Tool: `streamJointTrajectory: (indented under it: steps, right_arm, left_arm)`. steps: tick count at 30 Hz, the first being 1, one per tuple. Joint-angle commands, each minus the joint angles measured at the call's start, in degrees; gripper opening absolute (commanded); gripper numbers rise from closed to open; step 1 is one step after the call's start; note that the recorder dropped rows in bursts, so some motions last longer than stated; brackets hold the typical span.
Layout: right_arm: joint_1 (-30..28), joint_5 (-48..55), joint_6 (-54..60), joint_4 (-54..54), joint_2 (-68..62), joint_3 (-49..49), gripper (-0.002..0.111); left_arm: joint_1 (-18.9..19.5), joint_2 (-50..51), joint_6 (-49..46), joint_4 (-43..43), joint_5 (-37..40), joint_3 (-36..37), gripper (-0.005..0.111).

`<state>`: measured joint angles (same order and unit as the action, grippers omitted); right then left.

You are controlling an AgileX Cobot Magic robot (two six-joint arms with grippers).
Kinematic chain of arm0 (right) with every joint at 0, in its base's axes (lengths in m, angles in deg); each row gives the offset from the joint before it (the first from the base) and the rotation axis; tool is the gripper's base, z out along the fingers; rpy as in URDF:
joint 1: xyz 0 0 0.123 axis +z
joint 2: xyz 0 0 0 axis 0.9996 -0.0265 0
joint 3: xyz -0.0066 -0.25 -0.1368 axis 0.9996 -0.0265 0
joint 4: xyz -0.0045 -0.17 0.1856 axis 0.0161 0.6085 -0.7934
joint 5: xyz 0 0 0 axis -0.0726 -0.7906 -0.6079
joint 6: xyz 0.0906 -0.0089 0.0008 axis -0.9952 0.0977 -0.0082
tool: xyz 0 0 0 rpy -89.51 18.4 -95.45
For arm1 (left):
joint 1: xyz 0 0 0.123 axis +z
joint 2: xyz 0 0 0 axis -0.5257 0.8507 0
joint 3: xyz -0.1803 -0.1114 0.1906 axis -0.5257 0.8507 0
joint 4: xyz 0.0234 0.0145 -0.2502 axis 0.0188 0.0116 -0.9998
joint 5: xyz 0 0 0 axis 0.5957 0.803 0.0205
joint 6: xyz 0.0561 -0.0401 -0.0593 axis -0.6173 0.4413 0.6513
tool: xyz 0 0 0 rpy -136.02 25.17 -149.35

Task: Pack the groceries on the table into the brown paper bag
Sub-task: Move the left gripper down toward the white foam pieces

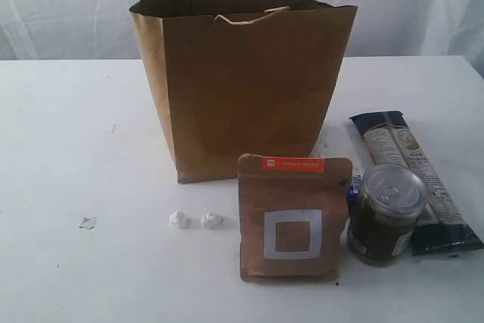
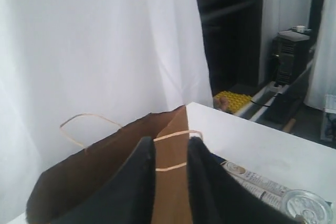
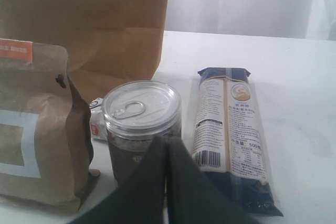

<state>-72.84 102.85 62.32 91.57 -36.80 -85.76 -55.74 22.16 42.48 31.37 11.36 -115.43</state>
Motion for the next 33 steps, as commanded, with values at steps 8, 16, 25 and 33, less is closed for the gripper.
streamJointTrajectory:
  steps: [8,16,25,33]
  right_arm:
    - [-0.25,-0.59,-0.30,0.01,0.33,-0.28,0.000]
    - [-0.25,-0.59,-0.30,0.01,0.33,-0.28,0.000]
    - [-0.25,-0.59,-0.30,0.01,0.33,-0.28,0.000]
    - [-0.25,-0.59,-0.30,0.01,0.33,-0.28,0.000]
  left_arm:
    - [-0.06,-8.83,-6.11,-20.89,15.35,23.23,0.022]
    - [-0.06,-8.46,-35.90,-46.81,15.71,30.21,0.025]
    - [-3.74,-1.60,-43.50,-55.97,15.05,30.20,0.055]
    - [-6.01,6.10,-39.57,-49.60,22.50,30.09,0.058]
